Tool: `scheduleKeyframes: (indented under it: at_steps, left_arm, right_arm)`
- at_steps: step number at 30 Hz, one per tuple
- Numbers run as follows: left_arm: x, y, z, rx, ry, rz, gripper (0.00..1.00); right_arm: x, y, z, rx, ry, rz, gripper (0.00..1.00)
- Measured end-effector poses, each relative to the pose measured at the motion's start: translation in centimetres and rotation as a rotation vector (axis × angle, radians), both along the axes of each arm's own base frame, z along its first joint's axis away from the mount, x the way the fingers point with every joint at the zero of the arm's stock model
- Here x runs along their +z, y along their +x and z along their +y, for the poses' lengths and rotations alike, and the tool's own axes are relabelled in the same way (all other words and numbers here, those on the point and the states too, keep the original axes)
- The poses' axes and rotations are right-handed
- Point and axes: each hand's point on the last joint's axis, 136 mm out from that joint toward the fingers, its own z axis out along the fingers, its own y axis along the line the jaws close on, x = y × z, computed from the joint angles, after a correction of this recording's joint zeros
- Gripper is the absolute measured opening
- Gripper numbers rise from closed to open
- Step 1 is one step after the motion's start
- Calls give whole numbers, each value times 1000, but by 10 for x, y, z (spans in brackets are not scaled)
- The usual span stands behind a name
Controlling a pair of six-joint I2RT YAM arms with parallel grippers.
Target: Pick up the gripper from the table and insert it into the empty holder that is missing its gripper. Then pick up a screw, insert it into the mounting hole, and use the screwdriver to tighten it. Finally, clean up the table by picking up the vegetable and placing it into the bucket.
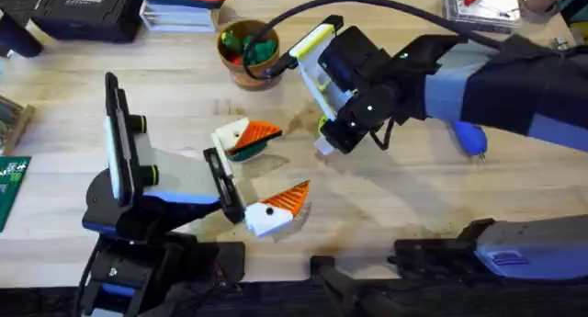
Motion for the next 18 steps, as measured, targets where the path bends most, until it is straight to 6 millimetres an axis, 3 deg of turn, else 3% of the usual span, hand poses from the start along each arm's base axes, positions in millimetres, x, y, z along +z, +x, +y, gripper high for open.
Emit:
scheduleKeyframes:
  at_steps: [7, 18]
  left_arm:
    - [0, 0, 0, 0, 0, 0, 986]
    - [0, 0, 0, 0, 0, 0, 985]
  right_arm:
    - [1, -5, 10, 29, 15, -2, 345]
    - [3, 7, 10, -9, 9, -53, 335]
